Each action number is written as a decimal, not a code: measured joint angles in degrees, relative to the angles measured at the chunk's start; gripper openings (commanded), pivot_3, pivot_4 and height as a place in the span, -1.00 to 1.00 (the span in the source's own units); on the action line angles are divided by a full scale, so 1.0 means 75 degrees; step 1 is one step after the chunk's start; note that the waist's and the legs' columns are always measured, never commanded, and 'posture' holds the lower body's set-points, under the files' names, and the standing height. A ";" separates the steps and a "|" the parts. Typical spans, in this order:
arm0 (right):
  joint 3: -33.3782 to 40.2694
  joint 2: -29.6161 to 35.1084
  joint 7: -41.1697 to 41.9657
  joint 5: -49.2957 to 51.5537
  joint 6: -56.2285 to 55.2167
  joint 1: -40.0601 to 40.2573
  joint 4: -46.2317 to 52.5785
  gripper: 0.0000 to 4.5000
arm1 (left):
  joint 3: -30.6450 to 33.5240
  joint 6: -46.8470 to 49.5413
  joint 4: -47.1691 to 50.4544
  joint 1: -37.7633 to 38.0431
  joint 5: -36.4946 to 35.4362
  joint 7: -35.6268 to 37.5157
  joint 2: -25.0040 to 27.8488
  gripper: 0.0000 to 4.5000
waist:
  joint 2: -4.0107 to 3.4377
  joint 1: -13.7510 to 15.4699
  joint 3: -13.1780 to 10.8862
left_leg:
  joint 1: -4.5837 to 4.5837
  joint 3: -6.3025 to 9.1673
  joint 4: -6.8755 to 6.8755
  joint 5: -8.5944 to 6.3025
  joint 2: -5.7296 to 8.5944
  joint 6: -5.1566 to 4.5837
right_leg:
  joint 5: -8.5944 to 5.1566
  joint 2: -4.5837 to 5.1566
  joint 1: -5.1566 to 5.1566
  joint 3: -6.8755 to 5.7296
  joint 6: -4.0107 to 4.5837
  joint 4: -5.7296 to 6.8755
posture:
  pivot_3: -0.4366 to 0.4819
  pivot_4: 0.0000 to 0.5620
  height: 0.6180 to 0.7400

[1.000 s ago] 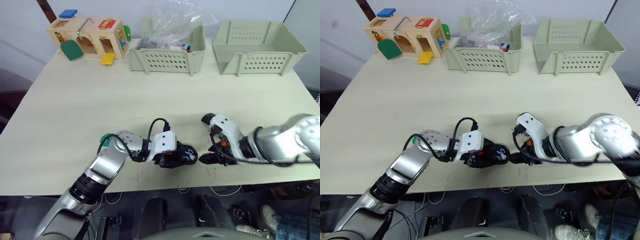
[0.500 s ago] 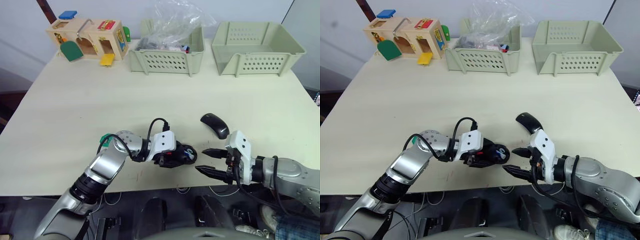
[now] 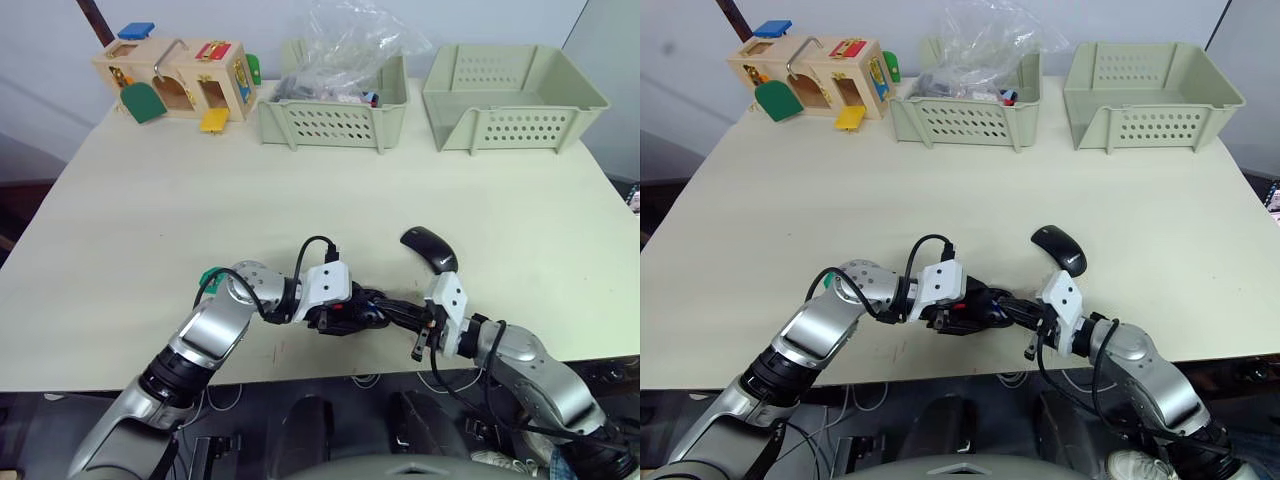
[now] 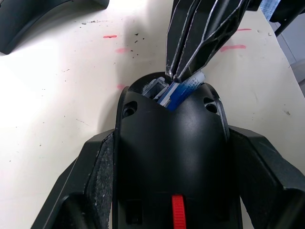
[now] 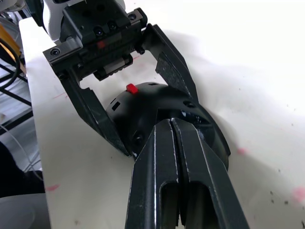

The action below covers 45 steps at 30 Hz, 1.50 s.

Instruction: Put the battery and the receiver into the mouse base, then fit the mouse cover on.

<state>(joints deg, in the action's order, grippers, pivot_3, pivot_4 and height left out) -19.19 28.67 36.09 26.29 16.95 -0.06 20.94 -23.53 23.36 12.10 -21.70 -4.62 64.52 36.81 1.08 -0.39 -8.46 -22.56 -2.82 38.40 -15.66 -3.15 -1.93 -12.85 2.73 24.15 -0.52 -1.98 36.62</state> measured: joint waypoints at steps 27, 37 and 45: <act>0.1119 0.0621 0.1109 -0.0261 -0.0122 0.0773 0.0059 -0.61 | -0.0033 0.0304 0.0115 0.0082 0.0004 -0.0152 -0.0033 0.28 | 0.0016 -0.0009 0.0061 | 0.0088 -0.0021 -0.0006 -0.0001 0.0001 0.0001 | -0.0007 0.0006 -0.0069 0.0025 0.0008 0.0014 | -0.05 -0.47 1.00; 0.3972 0.2900 0.3307 0.1416 0.0162 0.2027 0.1271 0.97 | 0.0006 0.0292 0.0046 0.0095 -0.0007 -0.0161 -0.0031 0.28 | 0.0009 0.0025 0.0043 | 0.0092 -0.0013 -0.0009 -0.0001 0.0004 0.0001 | -0.0008 0.0002 -0.0071 0.0021 0.0007 0.0013 | -0.05 -0.47 1.00; 0.5078 0.3097 0.3864 0.1818 0.0231 0.2304 0.1276 0.97 | 0.0048 0.0275 0.0047 0.0173 -0.0010 -0.0165 -0.0033 0.28 | 0.0015 0.0018 0.0039 | 0.0095 -0.0014 -0.0008 -0.0001 0.0003 0.0001 | -0.0008 0.0000 -0.0070 0.0023 0.0007 0.0013 | -0.05 -0.47 1.00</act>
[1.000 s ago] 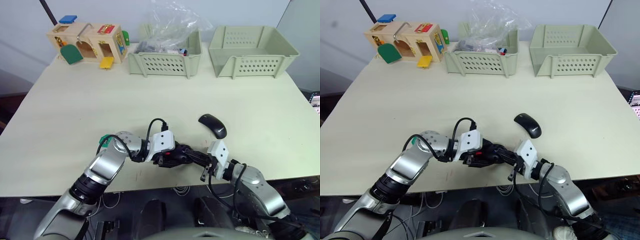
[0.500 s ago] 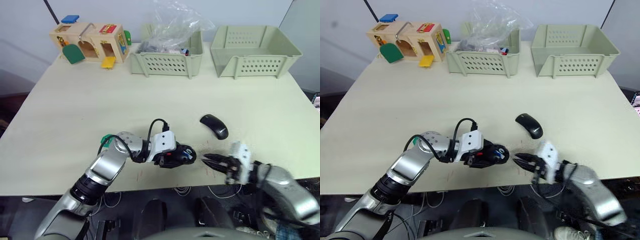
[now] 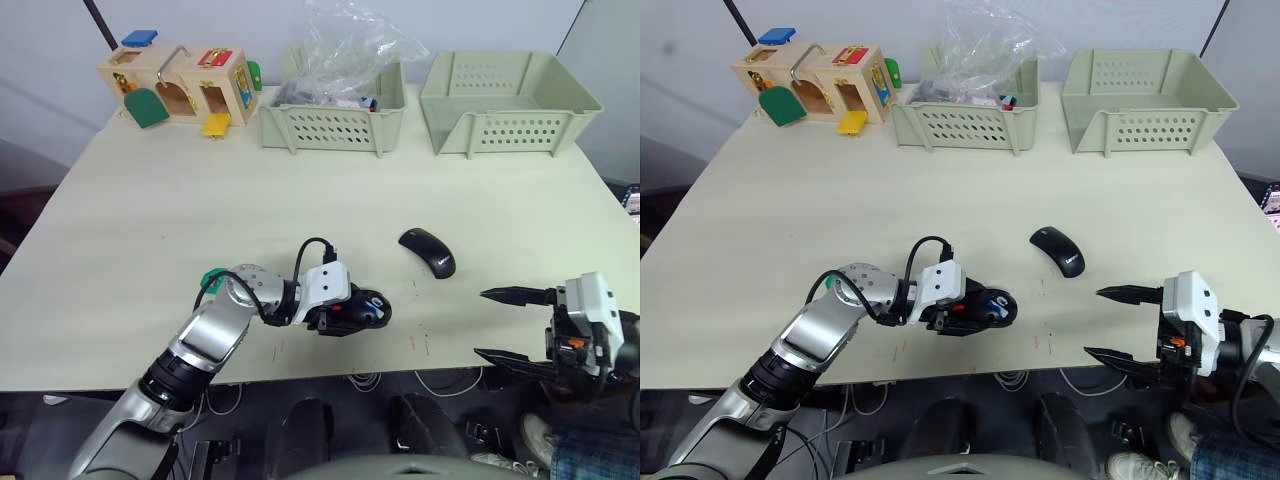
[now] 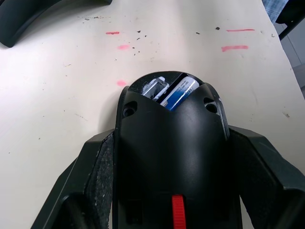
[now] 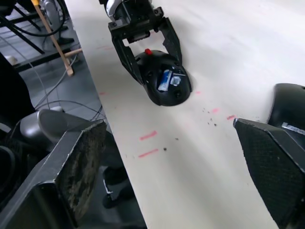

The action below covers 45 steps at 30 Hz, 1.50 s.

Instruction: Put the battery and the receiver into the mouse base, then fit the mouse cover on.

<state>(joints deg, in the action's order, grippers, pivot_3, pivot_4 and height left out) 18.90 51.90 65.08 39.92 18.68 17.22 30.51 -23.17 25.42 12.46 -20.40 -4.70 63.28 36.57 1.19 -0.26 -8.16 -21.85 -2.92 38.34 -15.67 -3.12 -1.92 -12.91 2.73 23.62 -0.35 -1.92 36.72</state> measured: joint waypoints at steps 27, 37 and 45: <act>-0.0157 -0.0367 0.0302 0.0075 0.0000 -0.0660 -0.0260 1.00 | 0.4153 0.1599 0.2014 0.2715 -0.2842 -0.0283 0.1066 0.98 | 0.0027 -0.0004 -0.0139 | -0.0026 0.0001 0.0000 0.0000 -0.0008 0.0001 | 0.0000 0.0017 0.0018 -0.0010 0.0000 -0.0002 | -0.05 -0.47 1.00; -0.0568 -0.0683 0.0099 0.0135 0.0020 -0.1436 -0.0288 1.00 | 0.7499 0.2395 0.2707 0.5100 -0.4393 -0.1926 -0.0160 0.98 | 0.0043 0.0025 -0.0173 | -0.0022 0.0002 0.0005 0.0000 -0.0013 0.0004 | 0.0001 0.0033 0.0014 -0.0016 -0.0001 -0.0002 | -0.05 -0.47 1.00; -0.0765 -0.0751 0.0099 0.0138 0.0050 -0.1635 -0.0268 1.00 | 0.8333 0.2507 0.2277 0.5300 -0.4481 -0.3333 -0.0425 0.81 | 0.0049 0.0160 -0.0177 | -0.0023 0.0003 0.0007 0.0001 0.0000 0.0005 | 0.0002 0.0032 0.0014 -0.0022 0.0000 -0.0001 | -0.05 -0.47 1.00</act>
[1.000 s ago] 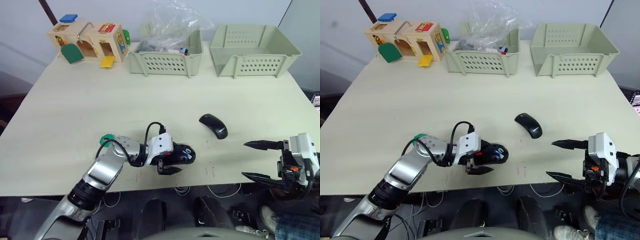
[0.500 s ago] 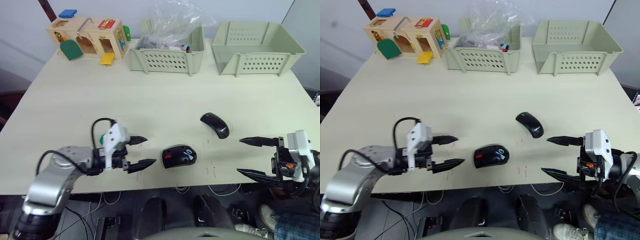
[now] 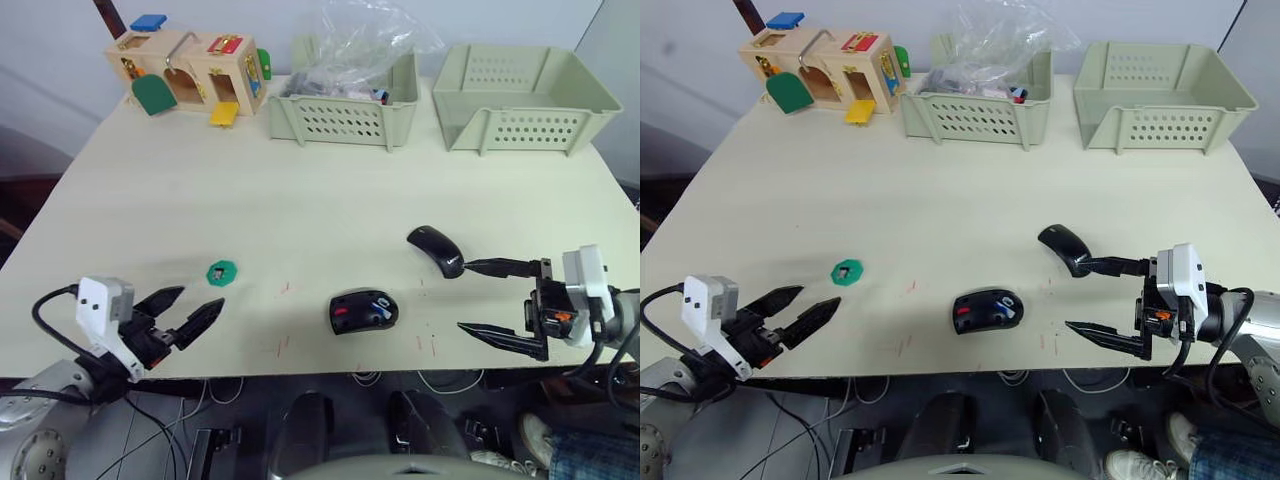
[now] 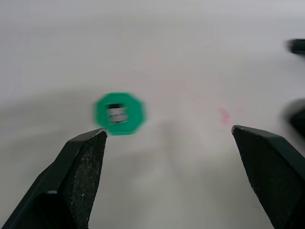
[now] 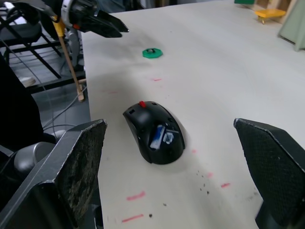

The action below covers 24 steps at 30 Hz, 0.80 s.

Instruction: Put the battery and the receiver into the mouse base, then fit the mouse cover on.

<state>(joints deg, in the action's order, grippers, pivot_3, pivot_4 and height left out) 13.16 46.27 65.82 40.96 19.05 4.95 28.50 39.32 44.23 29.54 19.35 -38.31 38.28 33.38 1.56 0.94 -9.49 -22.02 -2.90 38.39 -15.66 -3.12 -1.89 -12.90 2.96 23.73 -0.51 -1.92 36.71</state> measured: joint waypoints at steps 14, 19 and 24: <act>-0.0243 -0.0229 -0.0272 -0.0040 0.0044 -0.0141 -0.0006 1.00 | -0.1021 -0.0108 -0.0274 -0.1078 0.0610 -0.1647 -0.0240 0.22 | 0.0011 -0.0015 -0.0006 | -0.0003 -0.0004 0.0000 0.0000 0.0003 0.0001 | 0.0019 0.0000 0.0000 0.0002 0.0031 0.0001 | -0.05 -0.47 1.00; -0.0244 -0.0233 -0.0369 -0.0031 0.0094 -0.0033 0.0099 1.00 | -0.1276 -0.0105 -0.0557 -0.1338 0.0742 -0.1747 -0.0181 0.22 | 0.0014 -0.0027 -0.0007 | -0.0003 -0.0006 -0.0002 0.0000 0.0003 0.0001 | 0.0019 -0.0002 0.0000 0.0003 0.0032 0.0001 | -0.05 -0.47 1.00; -0.0196 -0.0232 -0.0524 0.0025 0.0130 0.0191 0.0501 1.00 | -0.1532 -0.0100 -0.0692 -0.1423 0.0891 -0.1803 -0.0120 0.22 | 0.0015 -0.0019 -0.0008 | -0.0003 -0.0005 -0.0001 0.0000 0.0002 0.0001 | 0.0019 -0.0001 0.0000 0.0002 0.0032 0.0002 | -0.05 -0.47 1.00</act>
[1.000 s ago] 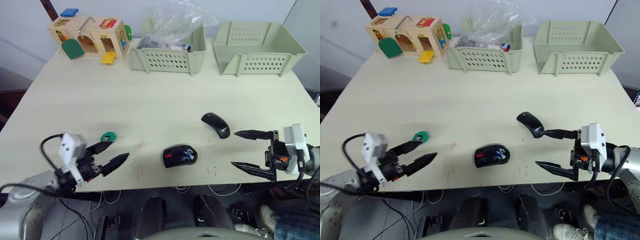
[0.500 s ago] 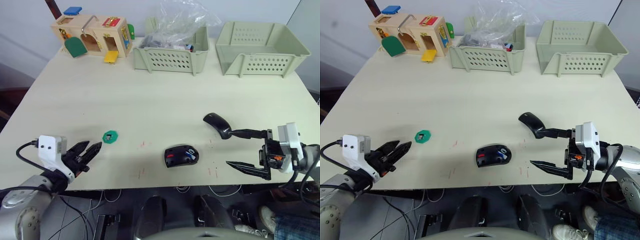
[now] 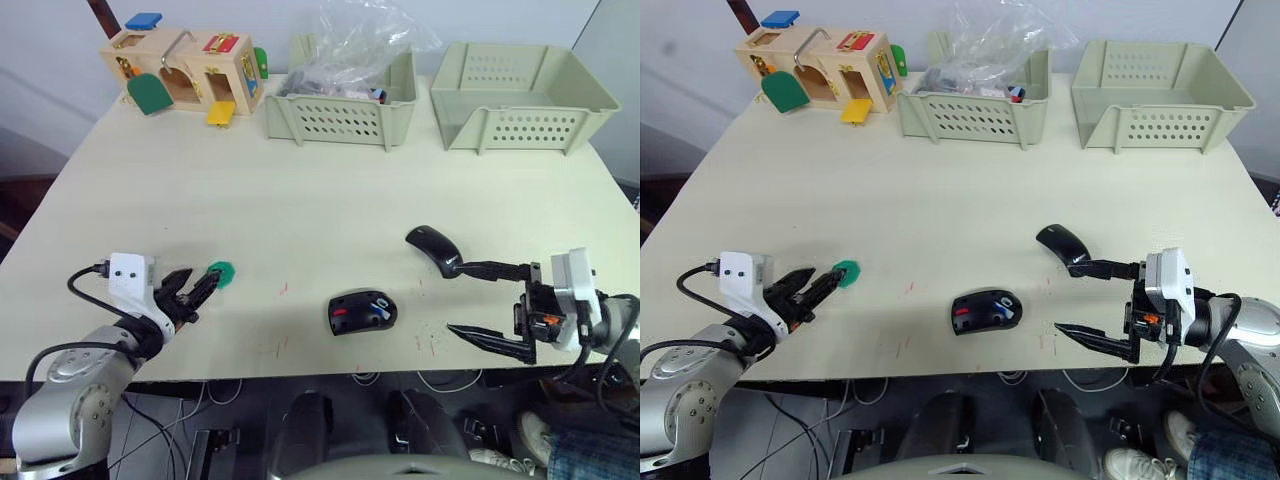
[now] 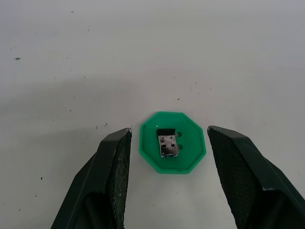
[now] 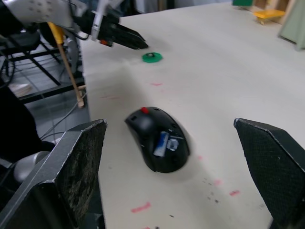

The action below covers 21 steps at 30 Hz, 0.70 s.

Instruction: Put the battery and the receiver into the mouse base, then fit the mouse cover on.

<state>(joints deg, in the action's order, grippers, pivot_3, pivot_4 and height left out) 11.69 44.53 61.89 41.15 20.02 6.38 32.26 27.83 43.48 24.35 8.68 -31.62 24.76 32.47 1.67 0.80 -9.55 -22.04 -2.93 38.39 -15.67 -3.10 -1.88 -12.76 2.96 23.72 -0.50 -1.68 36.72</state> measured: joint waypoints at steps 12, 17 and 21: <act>0.0053 0.0000 -0.0286 0.0103 0.0089 0.0275 0.0358 1.00 | -0.0053 -0.0007 -0.0208 -0.0011 0.0077 0.0185 0.0273 0.22 | 0.0000 0.0000 0.0000 | 0.0001 0.0000 0.0000 0.0000 -0.0001 0.0000 | 0.0000 0.0001 0.0001 -0.0001 0.0000 0.0000 | -0.05 -0.47 1.00; 0.0051 0.0000 -0.0301 0.0104 0.0109 0.0275 0.0358 1.00 | -0.0052 -0.0007 -0.0210 0.0001 0.0065 0.0276 0.0290 -0.15 | 0.0000 0.0000 0.0000 | 0.0000 0.0000 0.0000 0.0000 -0.0001 0.0000 | 0.0000 0.0001 0.0000 -0.0001 0.0000 0.0000 | -0.05 -0.47 1.00; 0.0036 -0.0001 -0.0301 0.0104 0.0110 0.0270 0.0357 1.00 | -0.0052 -0.0009 -0.0209 0.0020 0.0070 0.0334 0.0292 -0.15 | 0.0000 0.0000 0.0000 | 0.0001 0.0000 0.0000 0.0000 -0.0001 0.0000 | 0.0000 0.0001 0.0000 -0.0001 0.0000 0.0000 | -0.05 -0.47 1.00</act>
<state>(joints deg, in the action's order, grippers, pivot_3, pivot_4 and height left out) 11.96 44.52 59.63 41.94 20.85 8.41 34.93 27.44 43.41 22.78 8.83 -31.10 27.27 34.67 1.67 0.80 -9.56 -22.04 -2.94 38.39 -15.67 -3.11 -1.88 -12.76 2.97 23.73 -0.50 -1.68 36.73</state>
